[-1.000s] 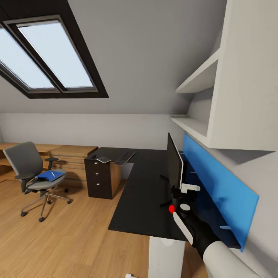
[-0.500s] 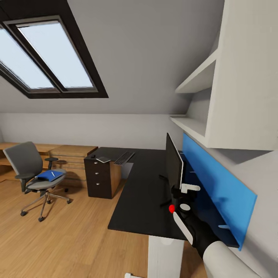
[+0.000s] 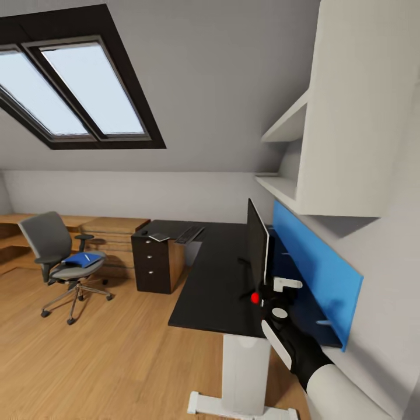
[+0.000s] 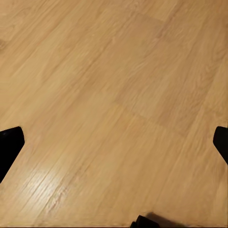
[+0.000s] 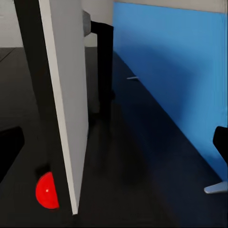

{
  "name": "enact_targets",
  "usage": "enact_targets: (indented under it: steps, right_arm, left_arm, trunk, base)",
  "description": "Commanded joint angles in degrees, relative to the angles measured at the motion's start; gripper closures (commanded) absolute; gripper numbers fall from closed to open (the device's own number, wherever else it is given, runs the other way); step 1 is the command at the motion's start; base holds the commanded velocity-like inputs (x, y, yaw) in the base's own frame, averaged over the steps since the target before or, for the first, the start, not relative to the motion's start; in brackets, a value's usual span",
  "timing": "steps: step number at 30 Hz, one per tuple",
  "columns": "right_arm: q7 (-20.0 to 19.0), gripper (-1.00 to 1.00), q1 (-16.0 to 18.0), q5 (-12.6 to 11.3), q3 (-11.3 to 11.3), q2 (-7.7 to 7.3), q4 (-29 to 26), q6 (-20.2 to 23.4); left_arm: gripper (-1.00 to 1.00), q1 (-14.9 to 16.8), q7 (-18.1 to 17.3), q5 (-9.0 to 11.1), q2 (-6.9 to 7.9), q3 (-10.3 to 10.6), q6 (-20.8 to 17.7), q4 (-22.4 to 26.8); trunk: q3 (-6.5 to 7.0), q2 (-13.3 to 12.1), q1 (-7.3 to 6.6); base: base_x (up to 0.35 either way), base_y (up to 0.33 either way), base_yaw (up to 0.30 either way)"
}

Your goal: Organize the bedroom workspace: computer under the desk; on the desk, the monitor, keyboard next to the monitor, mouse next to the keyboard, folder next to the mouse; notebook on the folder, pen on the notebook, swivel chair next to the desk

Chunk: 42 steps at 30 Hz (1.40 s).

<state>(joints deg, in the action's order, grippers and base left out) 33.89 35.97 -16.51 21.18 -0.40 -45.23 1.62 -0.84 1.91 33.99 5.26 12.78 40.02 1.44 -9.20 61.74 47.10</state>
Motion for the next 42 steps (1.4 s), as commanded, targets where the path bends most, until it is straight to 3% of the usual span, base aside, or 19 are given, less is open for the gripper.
enact_targets:
  steps: [1, 7, 10, 16, 22, 24, 25, 27, 29, 32, 36, 42]
  right_arm:
    - [0.4, -1.0, 0.1, -0.3, 0.3, -0.03, 0.0, 0.2]
    - [0.5, -1.0, 0.1, -0.3, 0.9, 0.13, 0.1, 0.1]
    - [0.9, -1.0, -0.2, -0.4, 4.5, 0.39, 1.0, -3.1]
    - [1.0, -1.0, -2.4, -0.5, 6.0, 0.63, 0.7, -4.3]
    - [1.1, -1.0, -7.9, -0.5, 6.5, 2.41, 0.9, -9.6]
    - [1.1, -1.0, -11.4, -0.5, 8.0, 3.42, 1.3, -11.4]
    - [1.2, -1.0, -15.5, -0.6, 11.0, 4.29, 1.8, -13.4]
    - [1.2, -1.0, -16.7, -0.6, 11.5, 4.41, 2.2, -13.8]
    - [1.0, -1.0, -19.1, -0.8, 12.2, 4.59, 6.3, -15.1]
    - [0.5, -1.0, -19.7, -1.0, 12.5, 4.7, 12.0, -17.2]
    - [-2.0, -1.0, -20.0, -1.2, 12.4, 4.72, 20.6, -23.2]
    - [-5.8, -1.0, -20.1, -1.3, 12.4, 4.68, 25.4, -30.3]
  left_arm:
    - [-1.0, 0.0, 0.2, 0.4, 0.02, 0.5, 0.1, 0.1]
    - [-1.0, 0.0, 0.2, 0.4, 0.02, 0.5, 0.1, 0.1]
    - [-1.0, 0.0, 0.2, 0.5, 0.08, 0.4, 0.1, 0.1]
    - [-1.0, 0.0, 0.2, 1.6, 0.1, -0.9, 0.1, 0.1]
    - [-1.0, 0.0, 0.2, 1.7, 0.04, -1.2, 0.0, 0.1]
    - [-1.0, 0.0, 0.2, 1.7, 0.06, -1.2, 0.0, 0.1]
    - [-1.0, 0.0, 0.2, 1.8, 0.09, -1.2, 0.0, 0.1]
    - [-1.0, 0.0, 0.2, 1.8, 0.1, -1.3, 0.0, 0.1]
    - [-1.0, 0.0, 0.2, 1.8, 0.1, -1.3, 0.0, 0.1]
    - [-1.0, -0.1, 0.2, 1.8, 0.1, -1.3, 0.0, 0.1]
    - [-1.0, 0.0, 0.2, 1.8, 0.1, -1.3, 0.1, 0.1]
    - [-1.0, 0.0, 0.2, 1.8, 0.07, -1.3, 0.0, 0.1]
  trunk:
    - [-0.07, 0.1, -0.03]
    - [-0.07, 0.1, -0.03]
    - [-0.07, 0.1, -0.03]
    - [-0.07, 0.1, -0.03]
    - [-0.07, 0.1, -0.03]
    - [-0.07, 0.1, -0.03]
    - [-0.07, 0.1, -0.03]
    - [-0.07, 0.1, -0.03]
    - [-0.07, 0.1, -0.03]
    - [-0.07, 0.1, -0.03]
    - [-0.07, 0.1, -0.03]
    - [-0.07, 0.1, -0.03]
  base:
    - [-0.338, 0.0, 0.0]
    - [-0.338, 0.0, 0.0]
    - [-0.338, 0.0, 0.0]
    - [-0.338, 0.0, 0.0]
    - [-0.332, 0.0, 0.0]
    - [-0.228, 0.0, 0.0]
    - [-0.054, 0.0, 0.0]
    - [-0.039, 0.0, 0.0]
    - [-0.016, 0.0, 0.0]
    - [-0.005, 0.0, 0.0]
    - [-0.002, 0.005, 0.0]
    - [0.0, 0.172, 0.0]
